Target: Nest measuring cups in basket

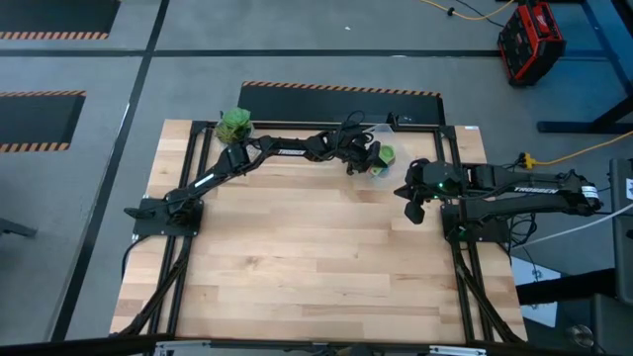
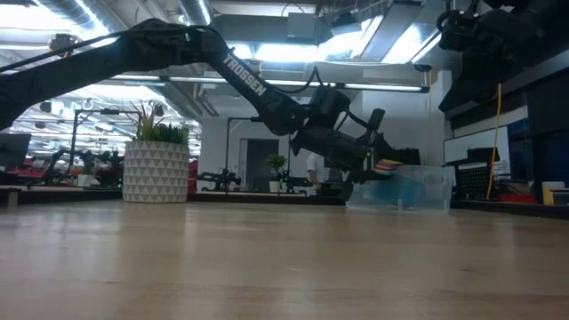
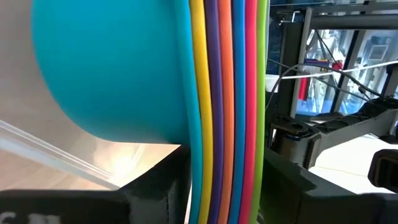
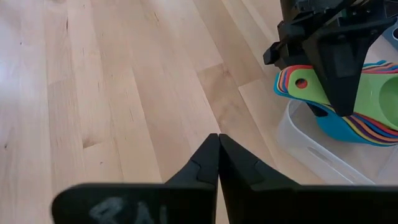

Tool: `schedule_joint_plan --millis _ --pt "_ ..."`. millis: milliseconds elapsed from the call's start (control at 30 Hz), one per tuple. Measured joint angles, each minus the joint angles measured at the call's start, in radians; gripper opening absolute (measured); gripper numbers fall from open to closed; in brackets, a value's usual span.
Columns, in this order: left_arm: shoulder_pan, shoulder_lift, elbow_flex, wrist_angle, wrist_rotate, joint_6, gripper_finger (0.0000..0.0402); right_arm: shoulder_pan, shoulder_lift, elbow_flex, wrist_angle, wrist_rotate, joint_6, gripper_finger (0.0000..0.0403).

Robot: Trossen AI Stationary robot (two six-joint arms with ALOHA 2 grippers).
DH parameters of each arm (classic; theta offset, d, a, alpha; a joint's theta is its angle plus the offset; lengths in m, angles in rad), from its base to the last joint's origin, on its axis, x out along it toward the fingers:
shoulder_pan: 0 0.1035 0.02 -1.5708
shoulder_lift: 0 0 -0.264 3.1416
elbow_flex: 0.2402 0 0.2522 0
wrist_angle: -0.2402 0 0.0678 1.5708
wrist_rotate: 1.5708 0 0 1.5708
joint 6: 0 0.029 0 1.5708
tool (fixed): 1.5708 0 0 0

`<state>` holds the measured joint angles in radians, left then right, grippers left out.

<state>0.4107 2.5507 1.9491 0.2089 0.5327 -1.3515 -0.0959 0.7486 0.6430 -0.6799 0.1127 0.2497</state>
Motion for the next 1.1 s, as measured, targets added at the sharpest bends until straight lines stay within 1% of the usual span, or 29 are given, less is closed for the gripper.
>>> schedule_joint_plan --millis 233,567,667,733,833,933,1000,1100 --pt "-0.010 0.000 0.000 0.001 -0.005 -0.015 0.0149 0.000 0.000 0.000 0.000 0.000 -0.004 0.0012" --pt "-0.010 -0.001 0.000 0.001 -0.040 -0.027 0.0149 0.000 0.000 0.000 0.000 0.000 -0.023 0.0012" --pt "-0.011 -0.001 0.026 -0.014 -0.040 -0.005 0.0149 0.000 0.000 0.000 0.000 0.000 -0.026 0.0012" --pt "-0.010 0.000 0.062 -0.072 -0.054 0.026 0.0149 0.000 0.000 0.000 0.000 0.000 -0.026 0.0012" --pt "-0.005 0.000 0.138 -0.239 -0.054 0.084 0.0149 0.000 0.000 0.000 0.000 0.000 -0.026 0.0012" --pt "-0.002 0.000 0.197 -0.378 -0.072 0.100 0.0149 0.000 0.000 0.000 0.000 0.000 -0.026 0.0012" --pt "-0.002 0.000 0.201 -0.398 -0.091 0.103 0.0149 0.000 0.000 0.000 0.000 0.000 -0.024 0.0012" --pt "-0.002 0.001 0.200 -0.405 -0.093 0.101 0.0149 0.000 0.000 0.000 0.000 0.000 -0.024 0.0012"
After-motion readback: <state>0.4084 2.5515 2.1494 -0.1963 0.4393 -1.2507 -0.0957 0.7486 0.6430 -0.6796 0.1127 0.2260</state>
